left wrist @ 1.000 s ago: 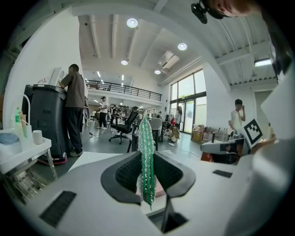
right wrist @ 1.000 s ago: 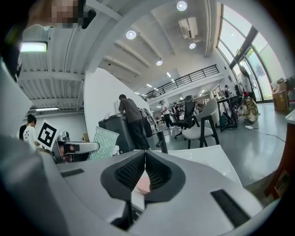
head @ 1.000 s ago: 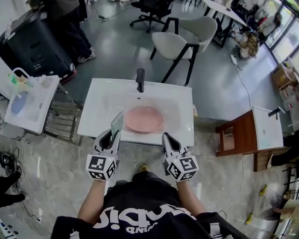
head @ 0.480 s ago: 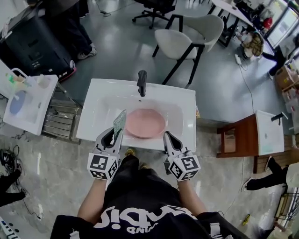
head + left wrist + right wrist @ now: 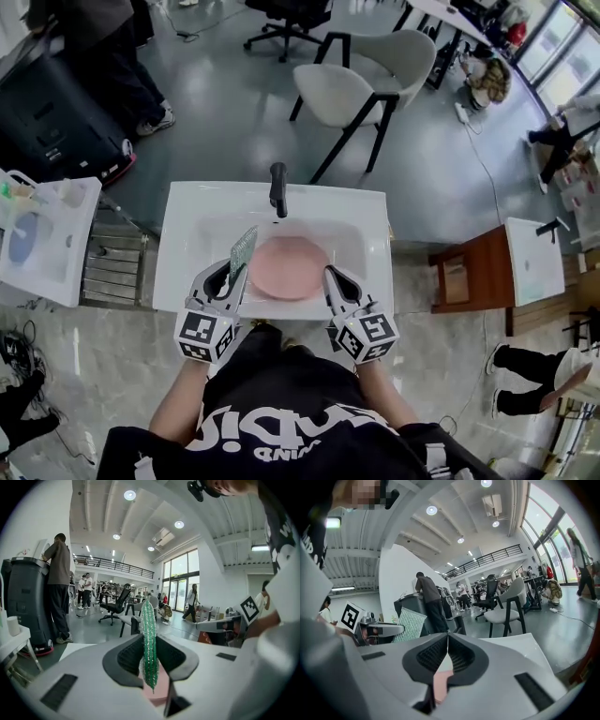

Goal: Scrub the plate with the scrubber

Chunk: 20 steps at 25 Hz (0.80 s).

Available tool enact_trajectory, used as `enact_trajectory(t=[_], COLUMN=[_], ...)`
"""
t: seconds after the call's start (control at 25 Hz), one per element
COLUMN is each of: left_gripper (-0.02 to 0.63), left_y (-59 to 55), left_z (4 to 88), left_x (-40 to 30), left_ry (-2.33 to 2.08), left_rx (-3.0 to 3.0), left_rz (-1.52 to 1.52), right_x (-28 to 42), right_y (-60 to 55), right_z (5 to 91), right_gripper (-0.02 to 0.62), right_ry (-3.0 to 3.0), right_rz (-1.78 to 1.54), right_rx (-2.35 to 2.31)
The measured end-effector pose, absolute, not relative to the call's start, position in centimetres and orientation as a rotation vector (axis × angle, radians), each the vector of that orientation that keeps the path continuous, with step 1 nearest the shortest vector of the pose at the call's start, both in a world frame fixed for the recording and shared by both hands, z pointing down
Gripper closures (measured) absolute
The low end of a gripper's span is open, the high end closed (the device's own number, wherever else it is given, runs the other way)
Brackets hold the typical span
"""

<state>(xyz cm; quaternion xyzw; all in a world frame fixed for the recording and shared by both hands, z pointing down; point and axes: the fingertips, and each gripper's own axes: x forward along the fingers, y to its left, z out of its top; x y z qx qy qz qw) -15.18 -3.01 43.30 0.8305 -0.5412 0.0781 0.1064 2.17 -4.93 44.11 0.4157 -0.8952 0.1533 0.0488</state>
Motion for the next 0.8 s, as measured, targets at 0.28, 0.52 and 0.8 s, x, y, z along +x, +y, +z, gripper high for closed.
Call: enact_trajectory(t=[0.28, 0.52, 0.8], left_gripper=[0.517, 0.516, 0.516], left_y=[-5.3, -6.4, -7.2], left_z=[43.4, 43.2, 43.1], left_x=[-15.5, -14.7, -12.6], left_ry=[-1.485, -1.440, -1.419], left_rx=[2.524, 2.538, 2.557], left_rz=[0.250, 0.275, 0.270], right_x=[1.1, 1.9, 3.1], right_y=[-7.2, -8.5, -9.6], right_z=[43.4, 43.1, 43.9], right_gripper=[0.575, 0.574, 0.393], right_ry=[-2.727, -2.719, -2.724], right_rz=[0.432, 0.433, 0.489], right_rx=[1.333, 1.360, 1.276])
